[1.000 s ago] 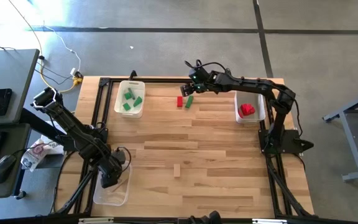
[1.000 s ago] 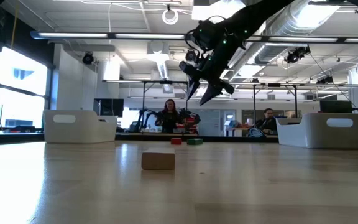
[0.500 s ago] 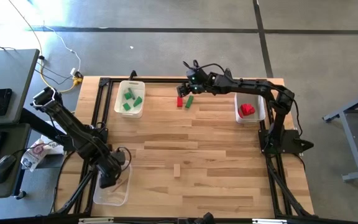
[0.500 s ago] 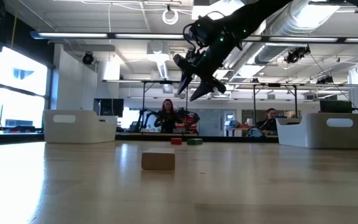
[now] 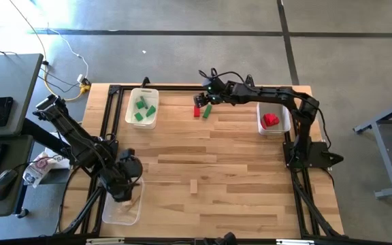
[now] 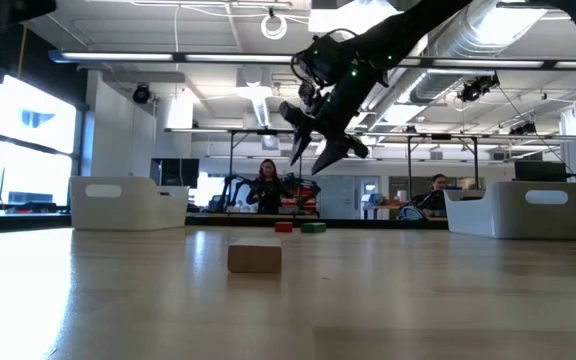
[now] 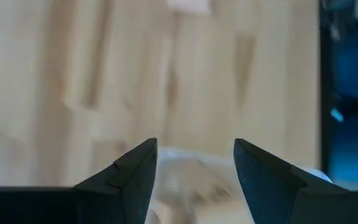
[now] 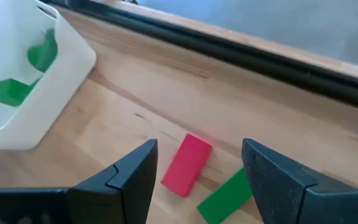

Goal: Sort & place blocks by color
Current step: Put the green block into the white bin

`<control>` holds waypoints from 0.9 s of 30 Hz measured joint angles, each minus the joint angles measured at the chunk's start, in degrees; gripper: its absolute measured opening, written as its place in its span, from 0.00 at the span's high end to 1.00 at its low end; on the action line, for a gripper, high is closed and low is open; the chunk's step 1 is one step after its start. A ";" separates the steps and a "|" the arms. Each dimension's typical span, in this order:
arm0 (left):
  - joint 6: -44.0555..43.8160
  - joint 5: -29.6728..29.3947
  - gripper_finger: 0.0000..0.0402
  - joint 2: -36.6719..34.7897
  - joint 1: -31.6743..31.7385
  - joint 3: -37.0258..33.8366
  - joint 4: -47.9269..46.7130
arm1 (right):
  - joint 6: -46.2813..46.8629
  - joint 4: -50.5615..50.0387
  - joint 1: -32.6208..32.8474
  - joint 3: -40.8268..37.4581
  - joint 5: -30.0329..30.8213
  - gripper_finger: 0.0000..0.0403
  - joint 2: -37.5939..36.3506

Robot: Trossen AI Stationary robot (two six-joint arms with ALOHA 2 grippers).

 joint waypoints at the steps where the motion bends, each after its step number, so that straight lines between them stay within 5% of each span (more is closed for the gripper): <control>1: 1.00 -2.92 0.50 -0.02 0.00 0.16 0.23 | 0.25 -0.07 0.00 0.00 -0.10 0.45 0.39; 5: 3.05 -13.01 0.50 0.00 0.35 0.18 0.27 | 1.61 -2.27 0.00 0.00 -0.32 0.45 2.35; 12: 3.12 -21.67 0.50 0.00 2.02 0.18 0.23 | 6.56 -5.85 0.00 0.00 -0.02 0.45 4.24; 27: 4.23 -25.85 0.50 0.02 3.50 0.16 0.25 | 18.39 -6.58 0.04 0.00 -2.82 0.45 9.47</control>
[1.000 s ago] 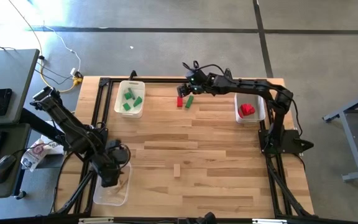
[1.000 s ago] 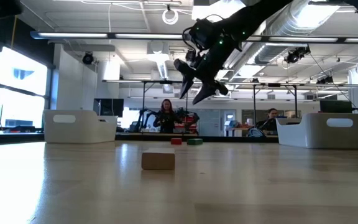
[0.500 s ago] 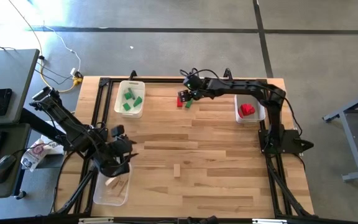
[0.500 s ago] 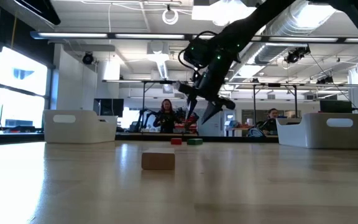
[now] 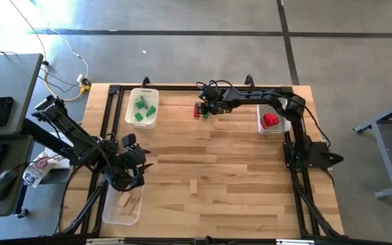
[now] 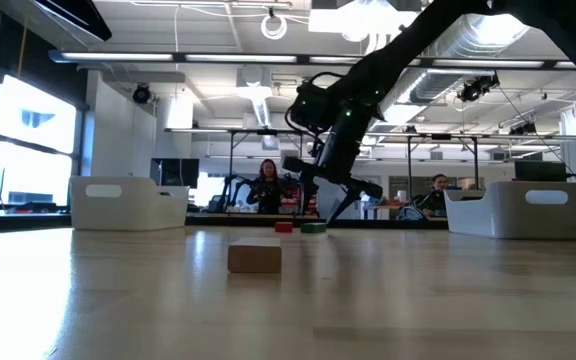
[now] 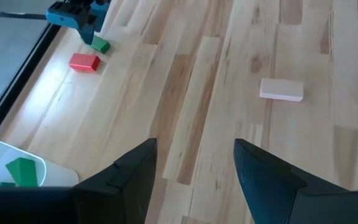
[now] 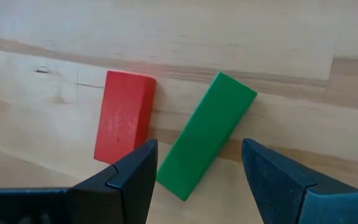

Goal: Sort & place blocks by color
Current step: Put the green block into the white bin

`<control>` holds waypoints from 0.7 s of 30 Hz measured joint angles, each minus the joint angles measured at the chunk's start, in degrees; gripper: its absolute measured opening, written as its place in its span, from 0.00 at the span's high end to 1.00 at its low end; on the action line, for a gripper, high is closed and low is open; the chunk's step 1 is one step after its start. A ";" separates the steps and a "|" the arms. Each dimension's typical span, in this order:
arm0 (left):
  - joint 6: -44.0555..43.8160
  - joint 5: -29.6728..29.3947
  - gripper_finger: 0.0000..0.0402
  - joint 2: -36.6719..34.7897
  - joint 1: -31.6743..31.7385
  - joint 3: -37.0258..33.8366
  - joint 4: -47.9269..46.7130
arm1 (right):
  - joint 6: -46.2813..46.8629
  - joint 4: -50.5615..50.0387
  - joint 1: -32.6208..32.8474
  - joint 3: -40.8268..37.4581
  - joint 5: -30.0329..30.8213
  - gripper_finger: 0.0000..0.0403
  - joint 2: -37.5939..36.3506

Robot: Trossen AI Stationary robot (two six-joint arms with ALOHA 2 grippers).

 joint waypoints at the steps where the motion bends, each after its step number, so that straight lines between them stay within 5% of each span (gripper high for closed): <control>1: 0.29 0.00 0.50 0.00 0.00 0.00 0.00 | 0.56 0.00 0.00 0.00 -0.03 0.45 0.00; 21: 0.38 0.06 0.50 0.02 0.00 -2.45 -0.09 | 3.20 -0.80 -1.75 0.22 -3.05 0.46 3.26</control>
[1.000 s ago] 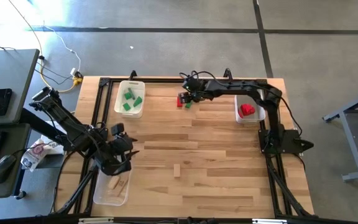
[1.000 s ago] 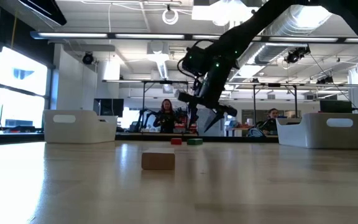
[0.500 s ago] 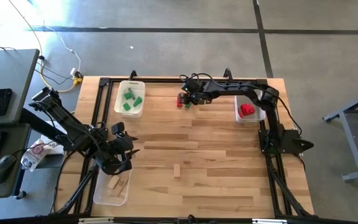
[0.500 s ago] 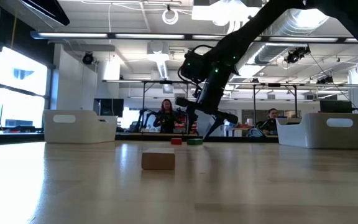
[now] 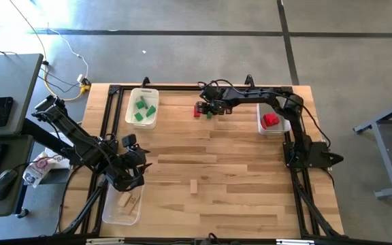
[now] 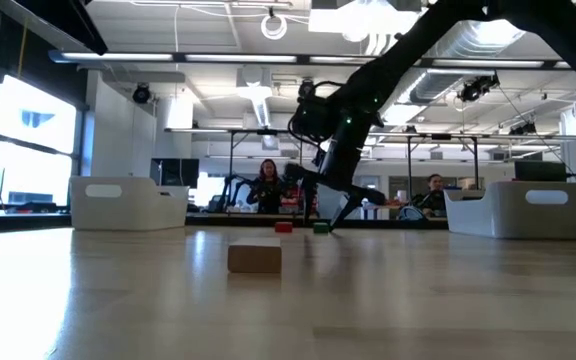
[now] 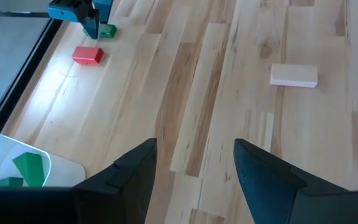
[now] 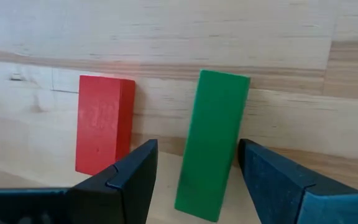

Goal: Sort & place blocks by color
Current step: Put the green block into the white bin

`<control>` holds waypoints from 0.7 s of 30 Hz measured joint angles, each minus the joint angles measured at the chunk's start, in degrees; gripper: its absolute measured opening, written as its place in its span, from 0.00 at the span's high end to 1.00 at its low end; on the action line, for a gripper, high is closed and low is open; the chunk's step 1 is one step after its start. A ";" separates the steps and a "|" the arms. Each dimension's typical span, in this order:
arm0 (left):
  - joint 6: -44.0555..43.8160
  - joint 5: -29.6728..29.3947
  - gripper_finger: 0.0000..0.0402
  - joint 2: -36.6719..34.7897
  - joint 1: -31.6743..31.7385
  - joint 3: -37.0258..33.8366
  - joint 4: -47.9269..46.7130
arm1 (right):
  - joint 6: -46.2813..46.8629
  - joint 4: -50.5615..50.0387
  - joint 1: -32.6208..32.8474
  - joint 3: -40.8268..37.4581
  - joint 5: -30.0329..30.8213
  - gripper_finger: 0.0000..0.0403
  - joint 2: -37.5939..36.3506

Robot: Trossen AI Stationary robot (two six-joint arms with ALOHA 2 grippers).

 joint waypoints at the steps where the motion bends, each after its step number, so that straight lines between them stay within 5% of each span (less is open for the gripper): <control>1: 0.00 -0.02 0.50 0.00 0.00 0.00 0.00 | -0.57 -0.85 -0.02 0.00 -0.18 0.46 0.06; 14: 0.37 0.08 0.50 0.00 0.00 0.00 0.00 | -8.78 -3.27 -0.08 -0.04 -2.38 0.82 0.10; 21: 0.33 2.05 0.50 0.00 0.00 0.00 -0.02 | -13.00 -3.38 0.85 -0.15 -1.97 0.83 -0.42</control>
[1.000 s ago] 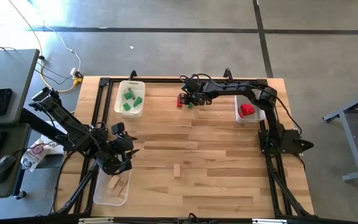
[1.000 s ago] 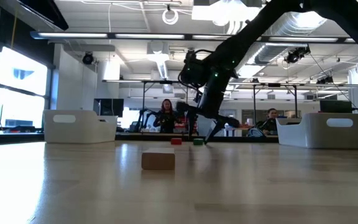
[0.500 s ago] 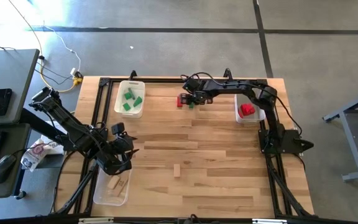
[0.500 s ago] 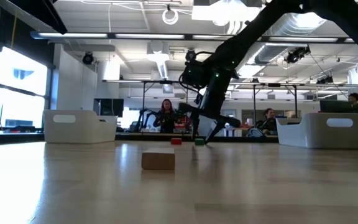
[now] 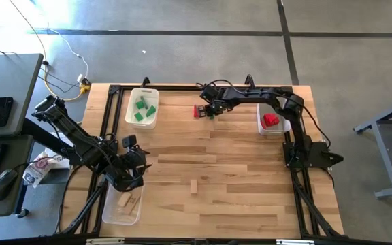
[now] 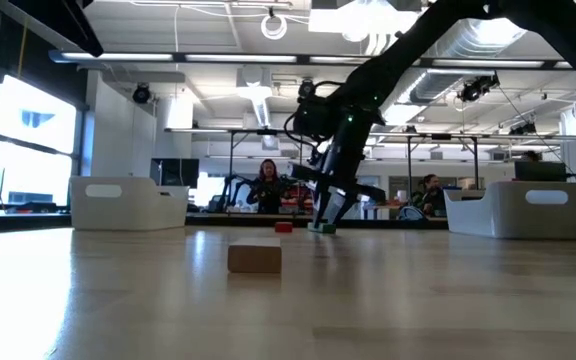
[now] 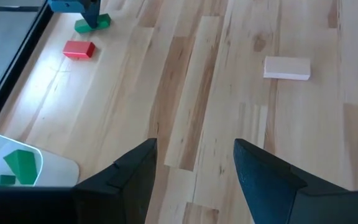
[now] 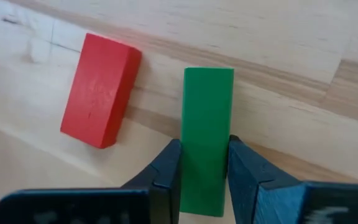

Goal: Sort & place blocks by color
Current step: Put the green block into the white bin

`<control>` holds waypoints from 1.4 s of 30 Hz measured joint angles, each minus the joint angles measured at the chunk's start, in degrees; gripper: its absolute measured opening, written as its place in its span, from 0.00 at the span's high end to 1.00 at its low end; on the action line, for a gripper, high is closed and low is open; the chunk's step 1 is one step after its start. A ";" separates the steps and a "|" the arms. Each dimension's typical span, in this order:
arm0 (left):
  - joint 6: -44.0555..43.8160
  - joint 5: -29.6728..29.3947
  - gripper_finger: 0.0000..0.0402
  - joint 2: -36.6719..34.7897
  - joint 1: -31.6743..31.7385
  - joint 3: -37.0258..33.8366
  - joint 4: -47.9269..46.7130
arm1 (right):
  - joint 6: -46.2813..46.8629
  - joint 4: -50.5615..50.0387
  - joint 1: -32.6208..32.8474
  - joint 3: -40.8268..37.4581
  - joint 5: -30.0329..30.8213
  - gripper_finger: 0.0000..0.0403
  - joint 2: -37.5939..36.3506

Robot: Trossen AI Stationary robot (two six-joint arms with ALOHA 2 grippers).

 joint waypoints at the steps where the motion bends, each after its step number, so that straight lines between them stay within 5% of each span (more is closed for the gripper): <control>1: -0.22 -0.14 0.50 0.00 0.00 0.00 0.00 | -0.52 0.03 0.27 -0.03 0.32 0.83 -0.33; 30: 1.19 -0.35 0.50 0.00 11.53 -0.02 0.33 | -14.80 -2.96 16.77 -0.17 2.66 0.82 -13.47; 42: 13.47 6.04 0.50 0.00 15.85 -0.02 7.57 | -16.36 -1.20 24.04 -0.15 1.75 0.82 -17.81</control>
